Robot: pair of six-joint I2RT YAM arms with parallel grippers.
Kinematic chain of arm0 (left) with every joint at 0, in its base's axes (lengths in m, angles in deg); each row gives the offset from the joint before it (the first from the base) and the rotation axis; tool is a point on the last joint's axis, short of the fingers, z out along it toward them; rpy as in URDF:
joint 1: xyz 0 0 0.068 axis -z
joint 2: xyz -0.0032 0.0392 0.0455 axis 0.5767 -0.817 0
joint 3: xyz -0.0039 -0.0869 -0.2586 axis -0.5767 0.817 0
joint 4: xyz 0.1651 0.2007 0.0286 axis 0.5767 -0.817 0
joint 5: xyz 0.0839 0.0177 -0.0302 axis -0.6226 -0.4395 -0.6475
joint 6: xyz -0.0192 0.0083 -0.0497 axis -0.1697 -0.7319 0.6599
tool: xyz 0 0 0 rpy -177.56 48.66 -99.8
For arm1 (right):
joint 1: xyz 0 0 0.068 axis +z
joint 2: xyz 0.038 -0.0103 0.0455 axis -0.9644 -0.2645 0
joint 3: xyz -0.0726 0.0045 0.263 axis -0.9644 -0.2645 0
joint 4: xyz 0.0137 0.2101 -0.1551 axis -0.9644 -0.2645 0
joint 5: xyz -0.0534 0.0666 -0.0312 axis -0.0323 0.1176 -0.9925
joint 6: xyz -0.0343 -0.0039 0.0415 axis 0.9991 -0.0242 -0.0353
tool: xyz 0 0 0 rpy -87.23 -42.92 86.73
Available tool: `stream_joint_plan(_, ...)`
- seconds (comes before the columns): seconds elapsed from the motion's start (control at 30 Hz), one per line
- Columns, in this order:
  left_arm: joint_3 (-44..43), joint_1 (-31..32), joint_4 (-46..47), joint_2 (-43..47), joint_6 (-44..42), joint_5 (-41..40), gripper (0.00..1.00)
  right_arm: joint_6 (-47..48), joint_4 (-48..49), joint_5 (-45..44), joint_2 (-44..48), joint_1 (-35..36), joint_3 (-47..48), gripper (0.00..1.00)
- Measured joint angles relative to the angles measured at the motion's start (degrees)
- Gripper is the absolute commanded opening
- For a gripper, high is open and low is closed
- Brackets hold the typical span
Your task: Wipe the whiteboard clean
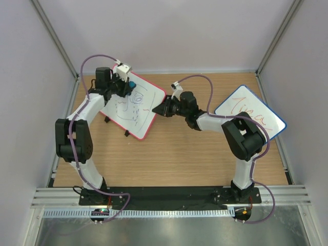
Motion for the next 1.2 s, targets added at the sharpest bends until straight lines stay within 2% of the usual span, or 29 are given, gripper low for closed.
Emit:
stream_joint_plan(0.33,-9.11,-5.07,-0.26,-6.97,0.44,-2.60,0.00,0.66,-0.46,0.02,0.09,0.17,0.33,0.01)
stream_joint_plan(0.57,-8.90,-2.80,-0.04,-6.69,0.22,-5.70,0.00,0.83,-1.62,-0.20,0.11,0.33,0.68,0.01)
stream_joint_plan(0.7,-5.35,0.83,0.59,-3.13,0.09,-6.08,0.00,1.14,-1.90,-0.15,0.20,0.33,0.68,0.01)
stream_joint_plan(0.83,-5.46,4.31,0.55,-2.25,0.33,-4.98,0.00,1.27,-2.19,-0.28,0.20,0.33,0.68,0.01)
stream_joint_plan(1.2,-16.74,0.11,-3.17,-9.73,3.56,-1.46,0.00,1.33,-2.12,-1.33,0.26,0.39,0.74,0.01)
